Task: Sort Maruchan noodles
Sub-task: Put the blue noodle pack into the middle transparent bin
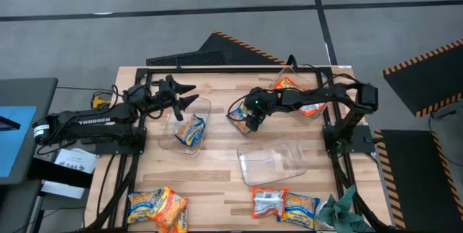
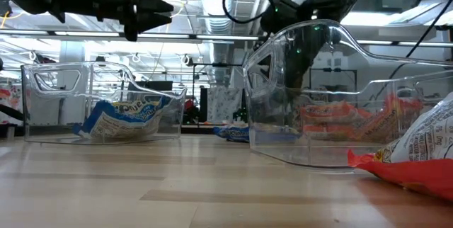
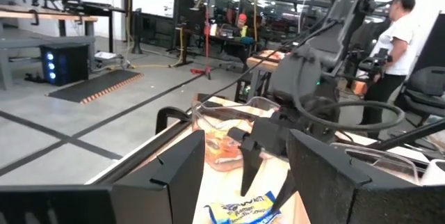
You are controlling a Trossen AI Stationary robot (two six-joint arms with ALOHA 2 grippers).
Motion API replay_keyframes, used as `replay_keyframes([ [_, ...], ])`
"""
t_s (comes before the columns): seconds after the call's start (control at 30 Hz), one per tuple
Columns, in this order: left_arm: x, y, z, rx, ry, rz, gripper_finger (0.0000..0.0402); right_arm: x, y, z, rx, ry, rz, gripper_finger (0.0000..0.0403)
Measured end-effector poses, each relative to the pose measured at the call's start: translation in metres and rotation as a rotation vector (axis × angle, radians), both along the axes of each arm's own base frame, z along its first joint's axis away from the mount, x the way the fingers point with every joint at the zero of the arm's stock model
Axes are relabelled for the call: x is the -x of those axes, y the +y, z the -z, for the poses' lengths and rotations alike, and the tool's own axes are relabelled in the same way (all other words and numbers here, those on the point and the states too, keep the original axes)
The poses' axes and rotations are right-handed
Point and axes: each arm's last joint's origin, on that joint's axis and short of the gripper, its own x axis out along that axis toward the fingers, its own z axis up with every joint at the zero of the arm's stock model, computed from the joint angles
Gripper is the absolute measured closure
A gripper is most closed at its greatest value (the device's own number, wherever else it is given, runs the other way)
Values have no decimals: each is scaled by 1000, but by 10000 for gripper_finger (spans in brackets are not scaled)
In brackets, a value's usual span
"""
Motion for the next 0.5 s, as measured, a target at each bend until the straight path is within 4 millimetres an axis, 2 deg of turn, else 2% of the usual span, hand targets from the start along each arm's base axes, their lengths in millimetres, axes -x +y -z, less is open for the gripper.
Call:
replay_keyframes([
  [0.17,0,0,1,2,5,-2,209,-1,-1,5,24,16,39,119],
  [0.5,0,0,1,5,6,-2,209,-14,-7,48,67,102,98,121],
])
